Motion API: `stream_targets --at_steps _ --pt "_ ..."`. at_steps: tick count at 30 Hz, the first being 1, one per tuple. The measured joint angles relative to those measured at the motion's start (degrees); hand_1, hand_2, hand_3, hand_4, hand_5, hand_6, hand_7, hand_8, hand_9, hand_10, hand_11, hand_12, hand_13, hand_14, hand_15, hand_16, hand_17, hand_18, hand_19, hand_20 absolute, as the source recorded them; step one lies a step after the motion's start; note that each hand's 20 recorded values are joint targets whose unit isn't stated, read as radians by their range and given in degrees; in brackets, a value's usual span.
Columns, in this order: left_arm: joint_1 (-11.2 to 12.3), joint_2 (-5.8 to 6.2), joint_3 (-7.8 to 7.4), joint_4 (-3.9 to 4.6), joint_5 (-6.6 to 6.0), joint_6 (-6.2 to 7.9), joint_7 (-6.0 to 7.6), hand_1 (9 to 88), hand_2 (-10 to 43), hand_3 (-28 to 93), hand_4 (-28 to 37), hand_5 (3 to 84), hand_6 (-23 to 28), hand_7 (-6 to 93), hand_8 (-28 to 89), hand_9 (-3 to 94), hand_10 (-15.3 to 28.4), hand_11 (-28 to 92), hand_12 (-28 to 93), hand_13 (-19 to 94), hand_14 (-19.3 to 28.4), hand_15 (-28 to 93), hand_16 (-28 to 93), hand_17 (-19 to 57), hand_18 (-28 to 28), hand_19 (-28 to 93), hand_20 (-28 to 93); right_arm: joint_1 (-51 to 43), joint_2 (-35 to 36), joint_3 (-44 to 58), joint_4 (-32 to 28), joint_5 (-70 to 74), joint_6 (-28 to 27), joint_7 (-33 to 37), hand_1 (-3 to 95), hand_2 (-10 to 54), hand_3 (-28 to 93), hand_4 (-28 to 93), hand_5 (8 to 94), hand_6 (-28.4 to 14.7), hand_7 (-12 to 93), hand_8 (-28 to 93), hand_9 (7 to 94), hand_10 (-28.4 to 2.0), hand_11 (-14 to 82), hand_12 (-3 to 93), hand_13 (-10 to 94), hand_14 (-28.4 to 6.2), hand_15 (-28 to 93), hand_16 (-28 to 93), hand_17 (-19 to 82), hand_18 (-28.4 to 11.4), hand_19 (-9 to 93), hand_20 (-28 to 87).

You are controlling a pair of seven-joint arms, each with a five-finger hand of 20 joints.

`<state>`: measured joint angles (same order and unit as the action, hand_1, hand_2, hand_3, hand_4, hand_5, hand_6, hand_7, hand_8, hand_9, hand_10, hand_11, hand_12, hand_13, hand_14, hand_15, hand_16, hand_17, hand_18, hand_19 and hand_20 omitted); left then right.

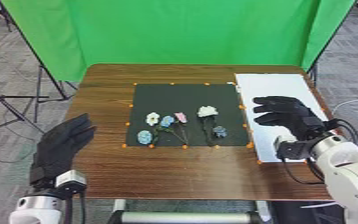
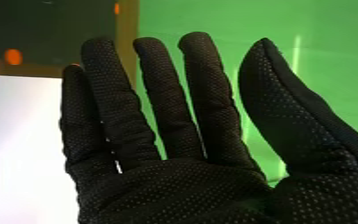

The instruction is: Arrange flowers

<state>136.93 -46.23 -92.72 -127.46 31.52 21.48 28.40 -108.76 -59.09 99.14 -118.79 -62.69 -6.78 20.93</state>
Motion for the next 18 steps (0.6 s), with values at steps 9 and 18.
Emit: stream_targets --at_steps 9,18 --pt "-0.3 -0.22 -5.85 1.05 0.9 -5.89 -7.09 26.9 4.3 82 -20.4 45.6 12.9 17.6 -10 36.4 21.1 33 9 23 26.4 60 -13 -9.6 21.8 59 5 -0.61 0.18 -0.9 0.39 0.51 0.19 1.95 28.8 6.5 87 -28 54.4 -0.2 21 -15 55.7 -12.9 14.4 13.8 45 -16.5 36 12 15 -18.1 60 12" --pt "-0.55 -3.29 -8.43 1.07 1.79 -8.26 -9.89 26.9 4.3 82 -20.3 45.5 12.8 17.1 -10 36.5 21.3 33 9 23 26.9 60 -13 -9.5 23.0 60 5 -0.03 0.18 -1.66 0.37 0.82 0.49 2.06 28.7 6.5 88 -28 54.0 -0.1 21 -15 55.5 -13.0 14.4 13.8 44 -16.6 36 12 14 -18.1 59 13"
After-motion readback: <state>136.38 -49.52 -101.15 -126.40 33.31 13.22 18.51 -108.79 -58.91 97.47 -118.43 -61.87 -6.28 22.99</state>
